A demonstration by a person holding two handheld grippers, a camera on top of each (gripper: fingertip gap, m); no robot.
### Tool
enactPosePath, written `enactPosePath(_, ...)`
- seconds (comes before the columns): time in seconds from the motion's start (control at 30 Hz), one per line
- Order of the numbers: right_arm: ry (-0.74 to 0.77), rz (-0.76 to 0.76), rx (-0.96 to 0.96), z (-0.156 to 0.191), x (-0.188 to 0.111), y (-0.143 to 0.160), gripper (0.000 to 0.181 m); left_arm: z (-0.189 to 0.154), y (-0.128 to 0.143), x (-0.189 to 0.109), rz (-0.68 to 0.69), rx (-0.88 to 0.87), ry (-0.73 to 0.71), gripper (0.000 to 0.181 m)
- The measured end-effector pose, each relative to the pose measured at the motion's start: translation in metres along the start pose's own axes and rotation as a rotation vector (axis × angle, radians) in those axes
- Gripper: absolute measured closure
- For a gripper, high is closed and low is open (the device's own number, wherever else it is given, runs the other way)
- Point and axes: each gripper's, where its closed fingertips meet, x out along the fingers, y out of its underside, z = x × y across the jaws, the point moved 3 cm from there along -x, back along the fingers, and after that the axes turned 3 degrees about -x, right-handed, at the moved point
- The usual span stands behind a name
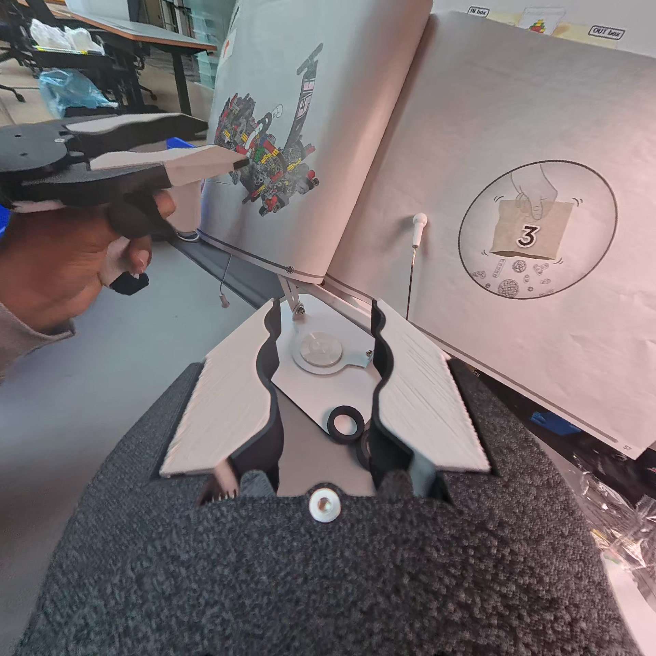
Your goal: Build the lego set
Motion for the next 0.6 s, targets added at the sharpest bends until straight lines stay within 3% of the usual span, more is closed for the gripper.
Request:
enactPosePath(0.03,-0.003,-0.002,0.002,0.001,-0.001,0.0,0.13,0.002,0.0,0.003,0.028,-0.02,0.0,0.079)
enactPosePath(0.07,-0.007,-0.004,0.007,0.001,-0.001,0.001,0.13,0.003,0.001,0.008,0.065,-0.041,0.018,0.067)
enactPosePath(0.13,-0.02,-0.005,0.021,0.005,0.0,0.002,0.13,0.002,0.008,0.022,0.145,-0.048,0.043,0.062)
enactPosePath(0.23,-0.031,-0.009,0.024,0.01,0.001,0.002,0.13,0.01,0.01,0.027,0.158,0.064,-0.028,0.116)
enactPosePath(0.33,-0.036,-0.016,0.015,0.013,-0.003,0.002,0.131,0.008,0.009,0.024,0.139,0.046,0.016,0.17)
enactPosePath(0.37,-0.037,-0.017,0.017,0.013,-0.004,0.002,0.131,0.005,0.01,0.023,0.136,0.031,0.043,0.181)
enactPosePath(0.47,-0.042,-0.015,0.025,0.011,-0.006,0.003,0.131,0.001,0.013,0.022,0.149,0.003,0.067,0.181)
enactPosePath(0.5,-0.042,-0.018,0.024,0.011,-0.006,0.002,0.131,0.001,0.009,0.019,0.13,-0.006,0.067,0.18)
enactPosePath(0.53,-0.041,-0.022,0.022,0.011,-0.007,0.001,0.131,0.002,0.004,0.016,0.102,-0.02,0.063,0.16)
enactPosePath(0.6,-0.04,-0.028,0.018,0.011,-0.009,0.001,0.131,0.004,-0.001,0.013,0.098,-0.068,0.058,0.094)
